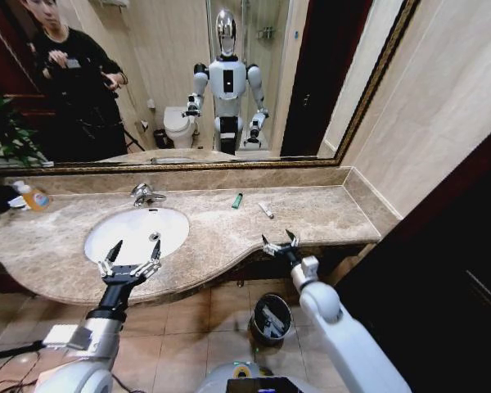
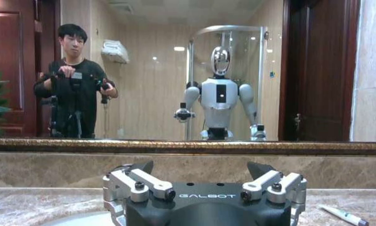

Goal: Pick up the trash from the sink and place it in the trash bin.

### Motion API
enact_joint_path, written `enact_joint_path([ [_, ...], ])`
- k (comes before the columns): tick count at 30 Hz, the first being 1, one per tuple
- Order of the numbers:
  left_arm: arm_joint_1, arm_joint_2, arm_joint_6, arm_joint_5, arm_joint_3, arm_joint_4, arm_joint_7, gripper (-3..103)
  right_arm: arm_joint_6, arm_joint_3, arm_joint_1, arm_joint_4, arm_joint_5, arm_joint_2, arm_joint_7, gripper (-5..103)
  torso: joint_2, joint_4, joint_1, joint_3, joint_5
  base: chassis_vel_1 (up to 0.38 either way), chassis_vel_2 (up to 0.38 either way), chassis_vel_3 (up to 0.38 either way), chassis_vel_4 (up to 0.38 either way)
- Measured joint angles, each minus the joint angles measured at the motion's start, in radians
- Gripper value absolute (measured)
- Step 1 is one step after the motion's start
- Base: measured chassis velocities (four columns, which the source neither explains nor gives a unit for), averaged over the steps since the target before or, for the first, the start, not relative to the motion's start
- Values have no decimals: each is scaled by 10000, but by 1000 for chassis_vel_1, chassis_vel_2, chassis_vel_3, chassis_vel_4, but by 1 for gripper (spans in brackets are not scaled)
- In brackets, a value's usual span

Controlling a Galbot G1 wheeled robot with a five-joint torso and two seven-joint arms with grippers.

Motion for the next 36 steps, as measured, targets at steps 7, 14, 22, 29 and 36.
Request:
enact_joint_path([
  [7, 0, 0, 0, 0, -1, -1, 0, 100, -682, -302, 1184, -1089, 758, -216, -18, 100, 0, -1, 0, 0, 1, 0, 0, 0, 0],
  [14, 0, 0, 0, 0, 0, -1, 0, 100, -995, -551, 2274, -2059, 1066, -285, -87, 100, 0, -1, 0, -1, 0, 0, 0, 0, 0],
  [22, 0, 0, 0, 0, 0, 0, 0, 100, -1028, -1031, 3361, -3074, 1131, -216, -186, 100, 0, -1, 0, -1, 0, 0, 0, 0, 0],
  [29, 0, 0, 0, 0, 0, 0, 0, 100, -1026, -1418, 3809, -3470, 1109, -86, -190, 100, 0, 0, 0, -1, 0, 0, 0, 0, 0],
  [36, 0, 0, 0, 0, 0, 0, 0, 100, -1058, -1637, 3802, -3556, 1060, -60, -190, 100, 0, -1, -2, -1, 0, 0, 0, 0, 0],
])
